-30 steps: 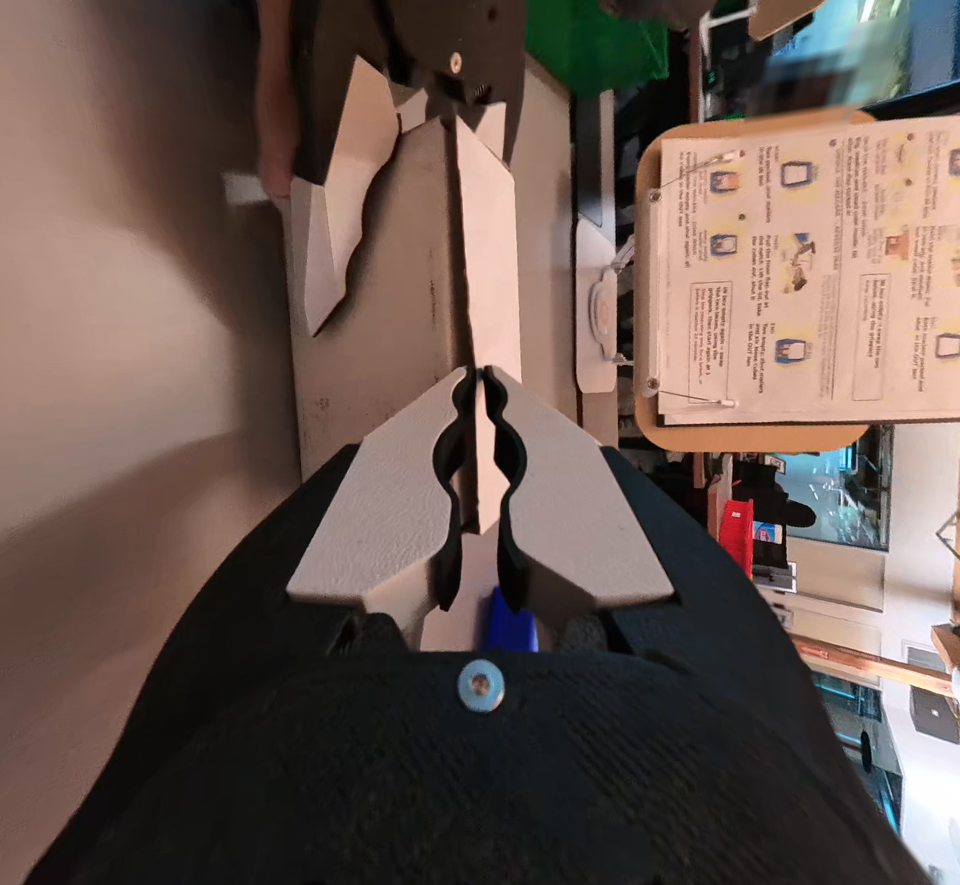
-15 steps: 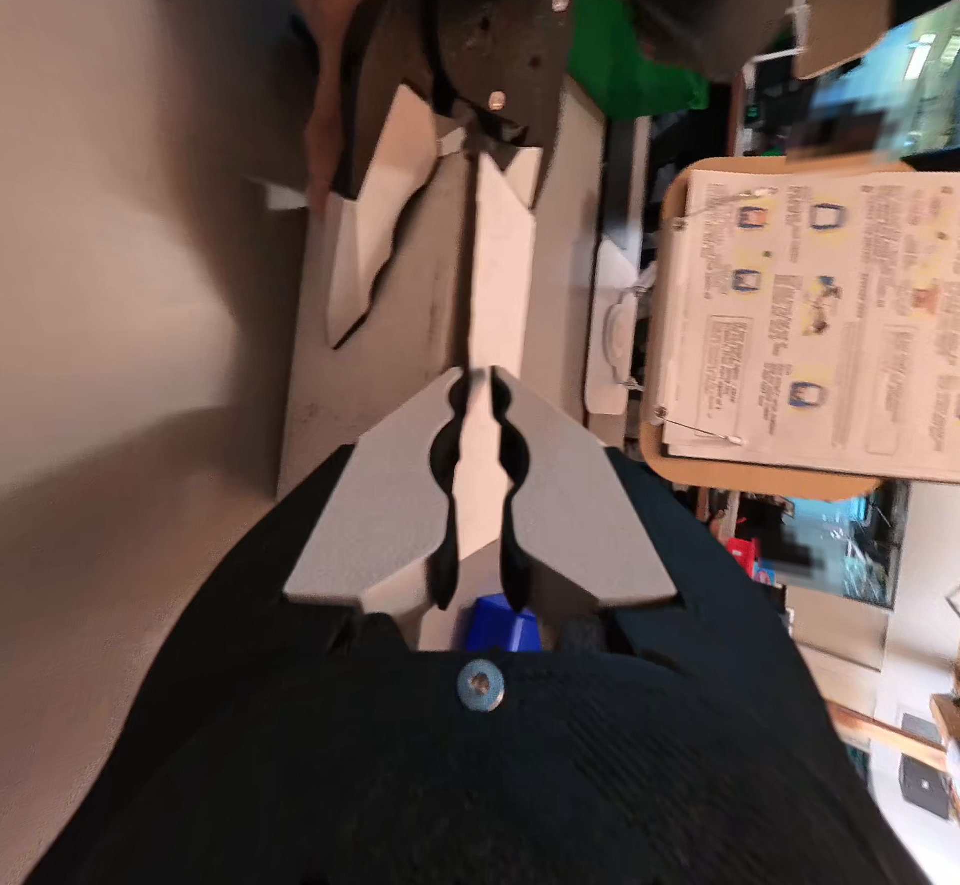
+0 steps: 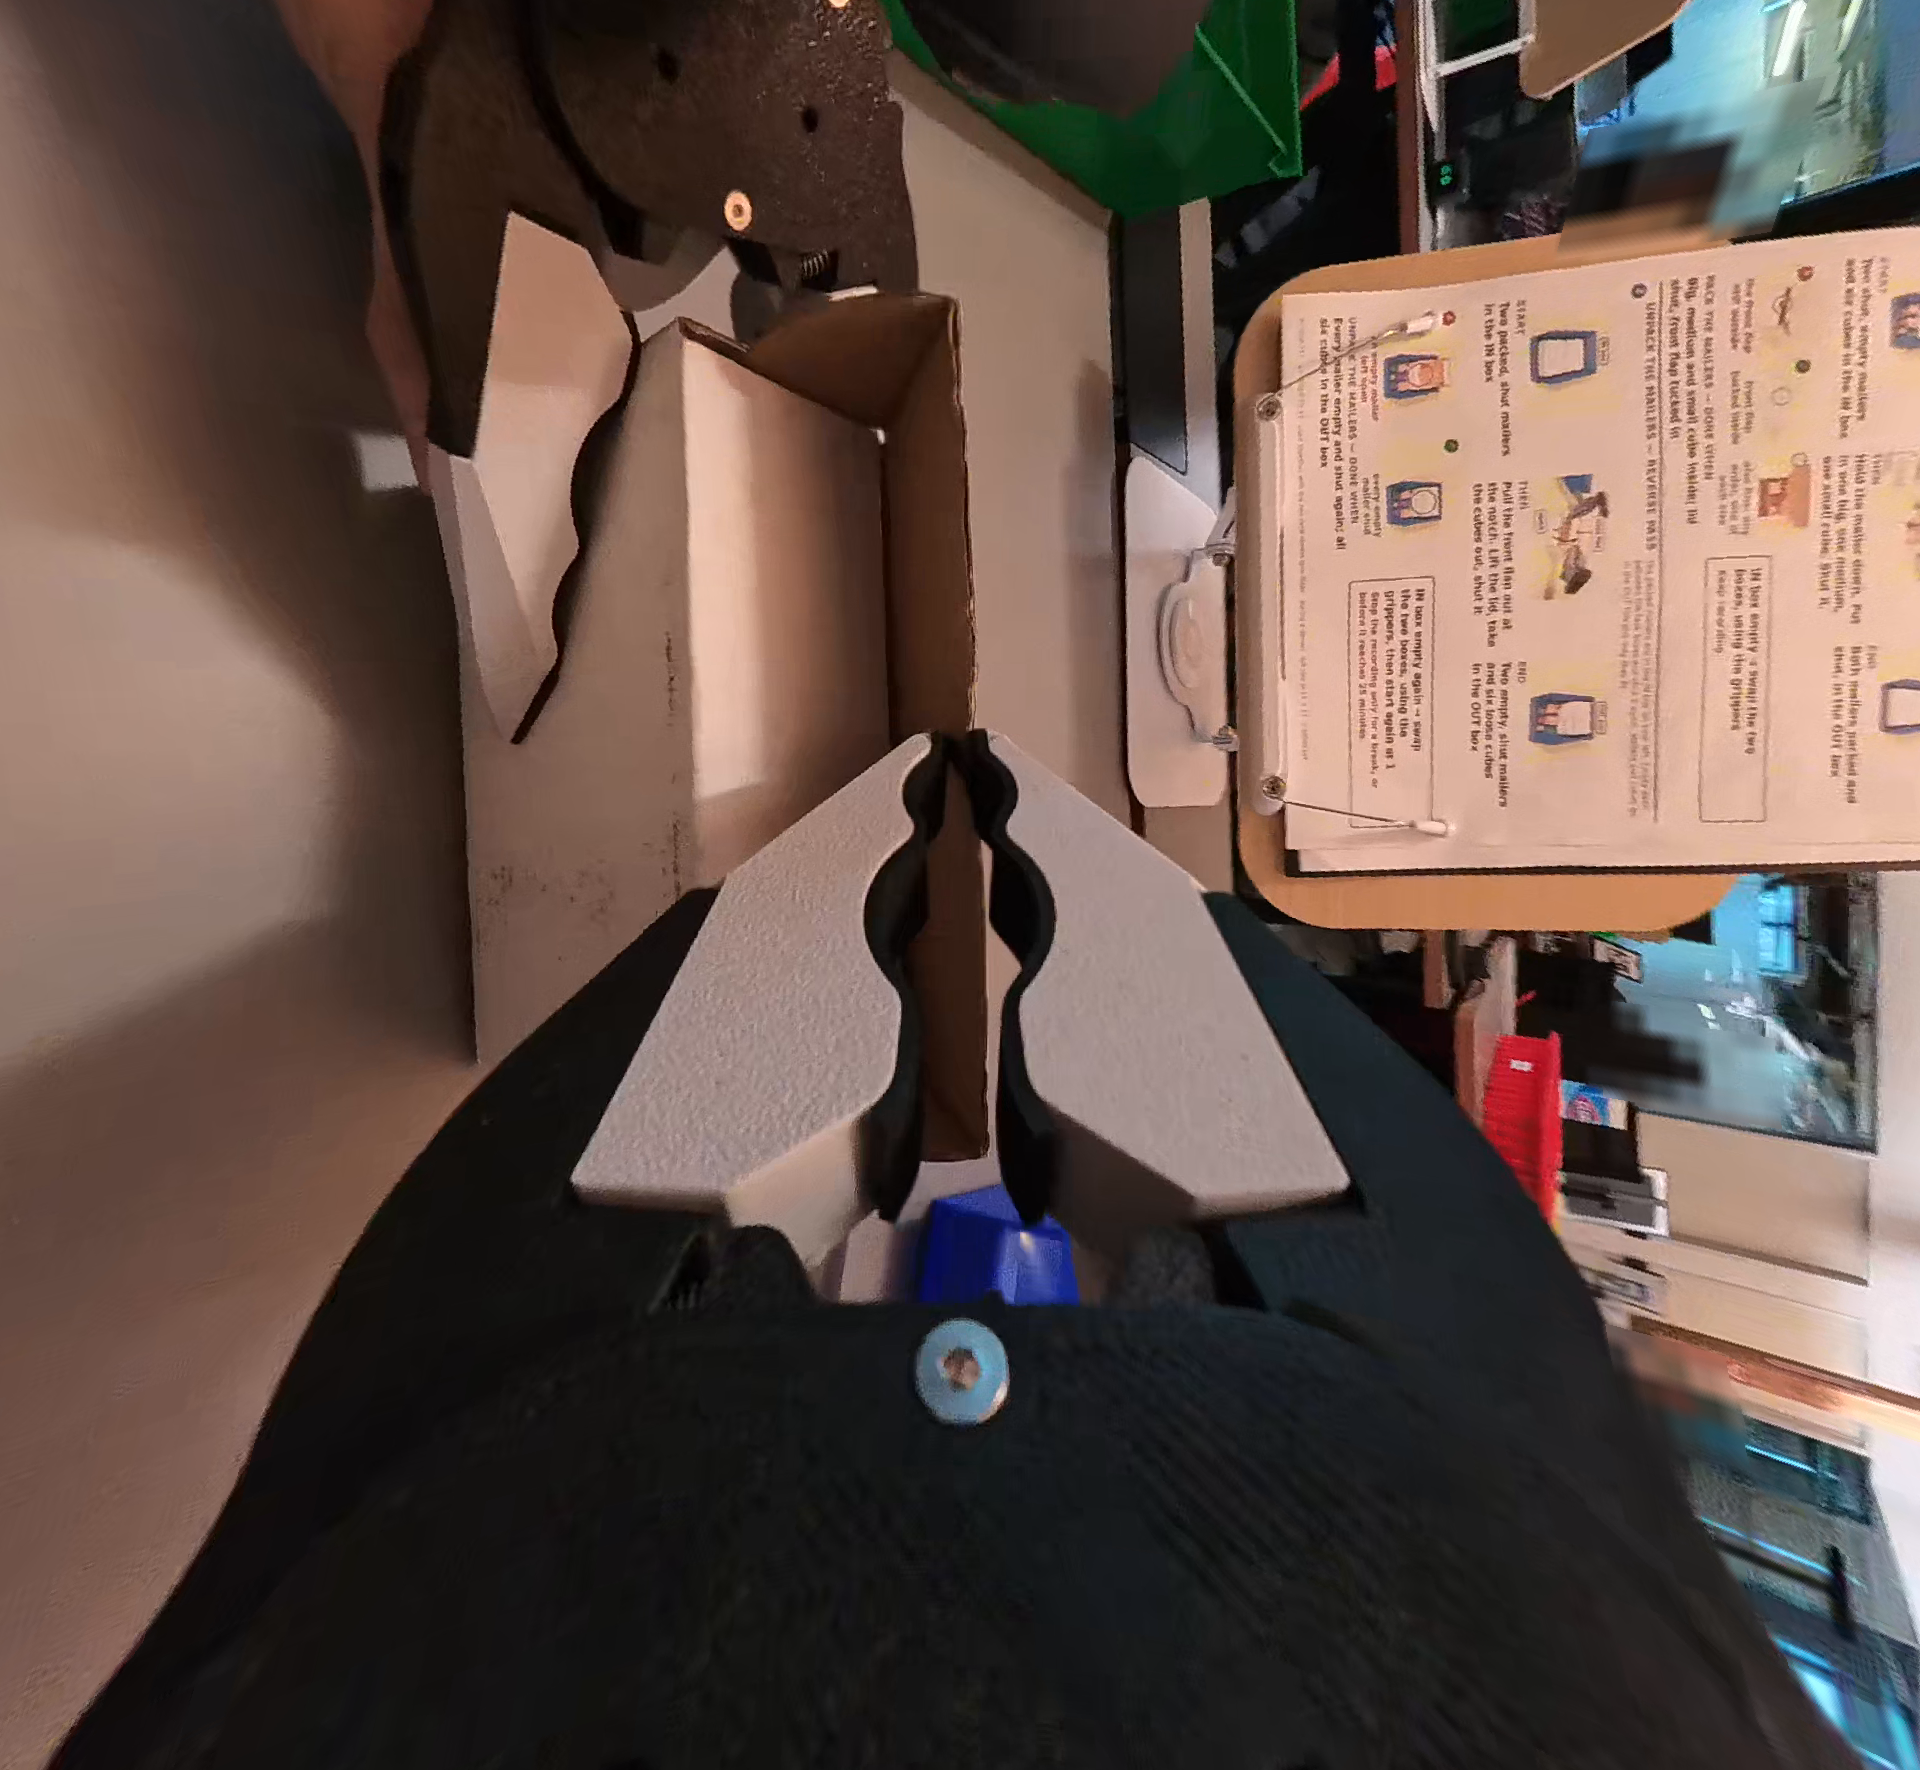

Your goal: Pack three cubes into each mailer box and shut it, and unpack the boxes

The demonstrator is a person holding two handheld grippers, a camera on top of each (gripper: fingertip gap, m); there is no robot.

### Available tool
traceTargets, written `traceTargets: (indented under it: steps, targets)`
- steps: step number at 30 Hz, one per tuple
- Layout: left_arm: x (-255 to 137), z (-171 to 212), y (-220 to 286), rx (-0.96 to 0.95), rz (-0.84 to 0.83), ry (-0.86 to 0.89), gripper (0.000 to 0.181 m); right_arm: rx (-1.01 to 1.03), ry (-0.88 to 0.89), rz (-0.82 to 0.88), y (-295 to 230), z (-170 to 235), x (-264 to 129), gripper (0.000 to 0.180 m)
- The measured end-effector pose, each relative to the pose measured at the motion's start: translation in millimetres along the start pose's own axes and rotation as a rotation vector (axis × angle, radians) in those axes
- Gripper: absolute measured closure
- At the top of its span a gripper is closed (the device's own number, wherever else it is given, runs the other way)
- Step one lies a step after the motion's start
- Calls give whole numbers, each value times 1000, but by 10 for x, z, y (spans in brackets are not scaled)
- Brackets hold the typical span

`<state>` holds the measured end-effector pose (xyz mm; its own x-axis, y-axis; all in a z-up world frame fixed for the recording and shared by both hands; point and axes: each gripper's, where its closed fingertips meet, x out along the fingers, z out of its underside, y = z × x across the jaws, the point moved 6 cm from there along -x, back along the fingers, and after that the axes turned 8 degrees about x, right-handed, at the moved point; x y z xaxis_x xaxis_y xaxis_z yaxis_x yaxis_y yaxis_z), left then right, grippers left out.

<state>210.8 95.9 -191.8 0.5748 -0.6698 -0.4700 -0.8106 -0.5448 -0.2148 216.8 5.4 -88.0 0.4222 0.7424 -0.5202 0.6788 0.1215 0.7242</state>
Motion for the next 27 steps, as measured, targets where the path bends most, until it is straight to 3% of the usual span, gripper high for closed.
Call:
traceTargets:
  steps: [5,8,11,13,15,19,22,27]
  targets:
    - [-116,-20,-18,97,-151,48,90,97,27,-104,90,-26,-14,178]
    - [-435,-44,-40,93,-273,76,88,95,-4,-107,111,-37,-30,180]
    - [-951,-205,87,227,-442,139,145,97,-41,-89,113,-47,-39,180]
    - [-1096,-407,347,385,-451,195,181,90,-30,-92,81,-71,-44,180]
    - [-967,-518,507,468,-426,87,181,96,-9,-123,40,-111,-43,180]
    - [-635,-635,502,672,-532,-121,181,97,20,-150,-16,-218,-38,180]
    - [-469,-558,423,719,-590,-262,181,79,29,-174,-54,-268,-71,180]
    - [-465,-528,676,683,-567,-306,181,77,69,-197,46,-300,-147,180]
